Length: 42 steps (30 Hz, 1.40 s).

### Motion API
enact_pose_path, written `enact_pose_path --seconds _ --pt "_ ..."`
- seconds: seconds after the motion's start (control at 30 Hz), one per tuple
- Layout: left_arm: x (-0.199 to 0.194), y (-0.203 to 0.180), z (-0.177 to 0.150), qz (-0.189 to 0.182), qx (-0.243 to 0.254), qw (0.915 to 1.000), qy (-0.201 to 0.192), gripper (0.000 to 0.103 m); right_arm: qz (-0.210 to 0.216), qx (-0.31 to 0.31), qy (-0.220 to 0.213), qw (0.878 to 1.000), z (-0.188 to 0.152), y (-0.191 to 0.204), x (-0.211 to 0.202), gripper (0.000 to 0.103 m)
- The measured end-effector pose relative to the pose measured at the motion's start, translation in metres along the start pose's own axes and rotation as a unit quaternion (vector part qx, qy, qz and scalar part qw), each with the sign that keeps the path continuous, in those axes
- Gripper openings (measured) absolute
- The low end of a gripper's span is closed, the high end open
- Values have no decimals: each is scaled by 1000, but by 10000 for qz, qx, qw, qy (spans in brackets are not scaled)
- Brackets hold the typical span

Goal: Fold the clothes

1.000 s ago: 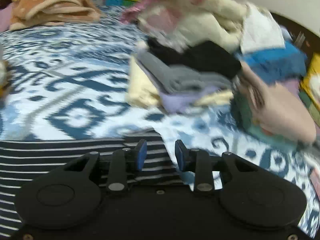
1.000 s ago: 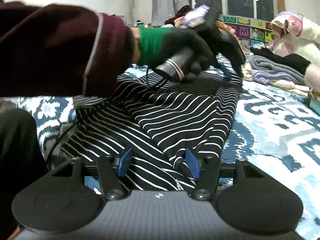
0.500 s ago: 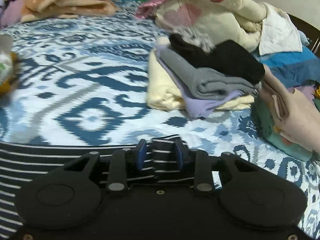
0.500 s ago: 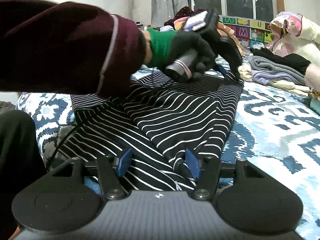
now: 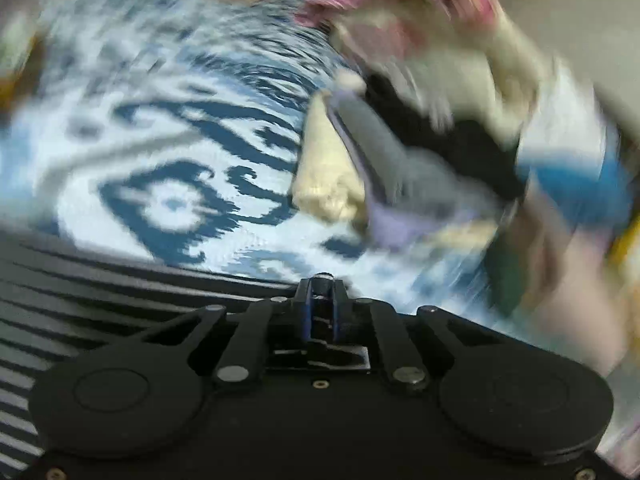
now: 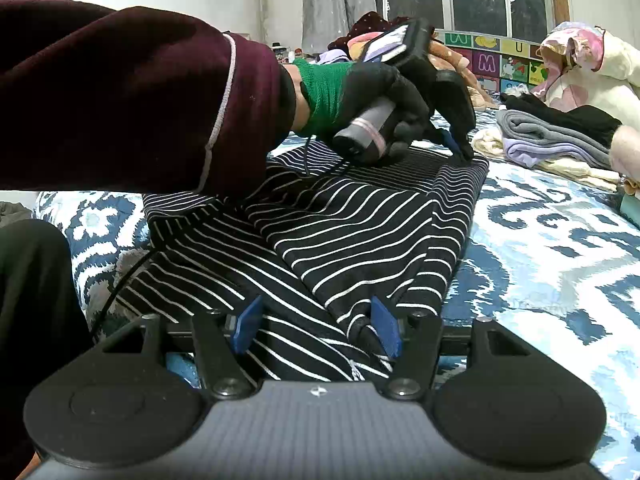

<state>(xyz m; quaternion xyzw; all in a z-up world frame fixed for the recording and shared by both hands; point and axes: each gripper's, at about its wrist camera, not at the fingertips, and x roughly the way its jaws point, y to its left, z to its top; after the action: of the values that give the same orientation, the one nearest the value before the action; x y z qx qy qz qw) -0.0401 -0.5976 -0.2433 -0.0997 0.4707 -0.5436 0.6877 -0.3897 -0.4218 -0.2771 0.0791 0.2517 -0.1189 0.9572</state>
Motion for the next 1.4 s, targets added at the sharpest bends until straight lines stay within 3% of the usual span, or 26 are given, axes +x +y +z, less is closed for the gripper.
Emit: enact_pose_path --seconds 0.03,0.07,0.17,0.23,0.27,0.33,0.47,0.6,0.67,0.7,0.73,0.8,0.9,0.93,1.0,1.03,1.1,1.17,1.2,1.27,1.4 --pt "-3 8 1 -274 -439 9986 -74 6 1 2 -1 10000 0 0 0 61" --pt "-2 12 0 -325 -659 9973 -88 6 1 4 -2 10000 0 0 0 61" --pt "17 23 -4 195 -808 9962 241 7 -3 -4 4 10000 0 0 0 61" --pt "17 23 0 274 -820 9958 301 11 -12 -14 10 10000 0 0 0 61" --pt "13 18 3 355 -678 9967 261 12 -12 -15 12 10000 0 1 0 61" --pt "2 1 5 565 -80 9983 112 36 -8 -18 15 10000 1 0 0 61" --pt "-19 -31 -2 623 1078 9922 -38 38 -12 -25 5 10000 1 0 -1 61" --pt "-14 -56 -23 540 2139 9752 162 35 -20 -39 1 10000 1 0 -2 61" --pt "10 -65 -41 1099 2858 9510 431 35 -15 -42 11 10000 1 1 -1 61" --pt "22 -64 -48 1524 3133 9360 512 42 0 -37 26 10000 1 0 -1 62" --pt "24 -62 -51 1614 3167 9335 468 39 -4 -46 27 10000 1 1 -1 62" --pt "6 -68 -49 1254 2955 9467 261 35 -9 -52 23 10000 1 2 -1 63" --pt "-6 -78 -54 917 2939 9514 70 37 0 -54 23 10000 1 2 -1 63" --pt "-3 -78 -57 969 3007 9487 147 38 9 -58 27 10000 1 2 -1 63" --pt "15 -73 -64 1326 3231 9356 524 39 37 -60 31 10000 2 2 -1 63" --pt "9 -75 -66 1396 3253 9339 496 36 57 -57 31 10000 2 2 -1 63" --pt "-26 -86 -66 1351 3148 9395 69 35 213 94 -108 9997 6 -1 -10 63" --pt "-72 -92 -72 941 2997 9491 -216 35 278 140 -347 9989 9 -3 -25 62" --pt "-94 -92 -79 858 2986 9500 -328 35 278 140 -432 9986 10 -3 -31 62" --pt "-134 -90 -102 992 3085 9445 -537 35 226 220 -499 9983 10 -8 -39 62" --pt "-212 -32 -133 1407 2073 9626 -1031 41 -90 814 -704 9941 4 -34 -55 62"
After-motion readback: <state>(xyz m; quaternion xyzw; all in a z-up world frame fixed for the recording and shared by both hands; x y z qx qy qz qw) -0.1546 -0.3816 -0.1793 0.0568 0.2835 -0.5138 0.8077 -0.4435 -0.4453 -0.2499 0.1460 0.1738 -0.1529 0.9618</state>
